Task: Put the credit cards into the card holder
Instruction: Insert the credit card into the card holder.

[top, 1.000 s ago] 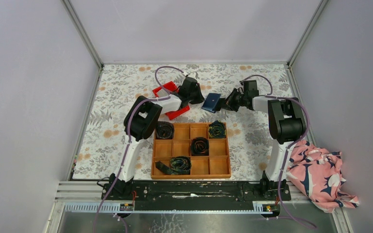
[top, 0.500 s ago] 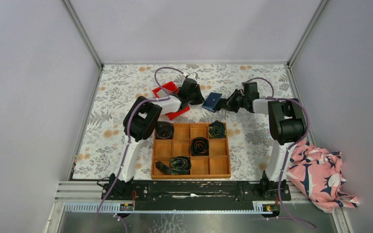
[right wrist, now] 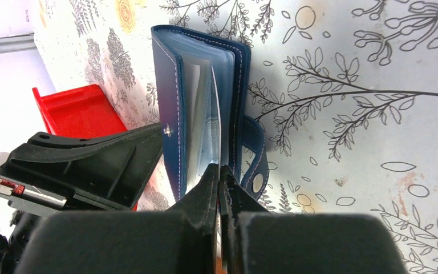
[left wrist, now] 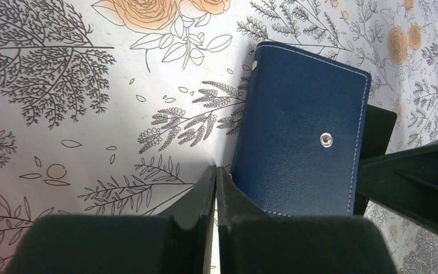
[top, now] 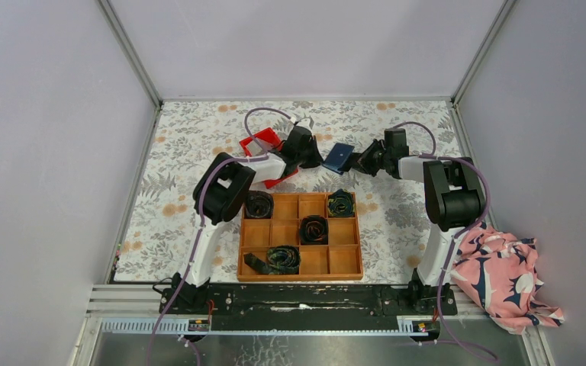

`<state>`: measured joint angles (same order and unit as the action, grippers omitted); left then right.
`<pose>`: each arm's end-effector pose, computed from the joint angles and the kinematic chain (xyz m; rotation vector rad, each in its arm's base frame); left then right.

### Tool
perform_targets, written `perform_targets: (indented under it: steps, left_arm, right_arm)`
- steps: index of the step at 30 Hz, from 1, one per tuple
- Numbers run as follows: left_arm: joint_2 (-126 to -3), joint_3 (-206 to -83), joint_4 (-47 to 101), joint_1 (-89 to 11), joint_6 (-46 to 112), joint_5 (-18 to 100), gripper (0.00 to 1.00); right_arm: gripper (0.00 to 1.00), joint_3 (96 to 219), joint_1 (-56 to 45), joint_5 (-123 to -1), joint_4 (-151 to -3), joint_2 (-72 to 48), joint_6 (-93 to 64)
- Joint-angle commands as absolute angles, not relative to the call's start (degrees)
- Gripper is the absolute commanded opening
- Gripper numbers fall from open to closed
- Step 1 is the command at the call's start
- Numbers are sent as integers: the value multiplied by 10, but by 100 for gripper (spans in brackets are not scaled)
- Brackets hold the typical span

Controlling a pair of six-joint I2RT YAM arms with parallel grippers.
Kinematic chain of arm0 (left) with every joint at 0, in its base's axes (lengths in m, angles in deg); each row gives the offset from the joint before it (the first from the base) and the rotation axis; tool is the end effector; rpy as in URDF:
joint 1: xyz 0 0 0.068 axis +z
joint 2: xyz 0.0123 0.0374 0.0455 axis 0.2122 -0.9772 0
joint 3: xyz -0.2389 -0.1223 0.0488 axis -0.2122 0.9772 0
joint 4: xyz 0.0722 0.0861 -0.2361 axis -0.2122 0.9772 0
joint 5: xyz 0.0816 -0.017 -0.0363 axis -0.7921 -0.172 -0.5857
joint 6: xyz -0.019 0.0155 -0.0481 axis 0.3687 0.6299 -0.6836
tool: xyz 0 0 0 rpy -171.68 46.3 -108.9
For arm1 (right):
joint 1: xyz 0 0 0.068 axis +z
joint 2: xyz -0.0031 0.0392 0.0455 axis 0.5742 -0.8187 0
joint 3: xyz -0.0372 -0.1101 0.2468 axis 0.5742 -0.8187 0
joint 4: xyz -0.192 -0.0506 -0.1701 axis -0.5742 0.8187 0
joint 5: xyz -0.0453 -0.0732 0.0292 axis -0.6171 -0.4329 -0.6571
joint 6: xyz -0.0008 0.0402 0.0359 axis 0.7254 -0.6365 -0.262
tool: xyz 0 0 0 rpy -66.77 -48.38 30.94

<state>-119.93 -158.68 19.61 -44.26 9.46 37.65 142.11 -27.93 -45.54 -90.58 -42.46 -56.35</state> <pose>0.4209 -0.2668 0.1225 -0.0072 2.2824 -0.7414 0.3946 0.0639 0.1371 0.6061 2.2891 0.9730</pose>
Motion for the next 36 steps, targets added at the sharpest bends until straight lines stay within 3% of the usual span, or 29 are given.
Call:
perform_targets:
  steps: [1,27,36]
  left_arm:
    - [-1211,-1559,251,-460,102,386,6]
    - [-1221,-1574,277,-486,129,377,5]
    - [-1194,-1566,300,-474,135,294,15]
  right_arm:
    - [0,1421,-280,-499,-896,-407,-564]
    - [0,1407,-287,-519,-943,-393,-615]
    - [0,1393,-297,-484,-992,-398,-624]
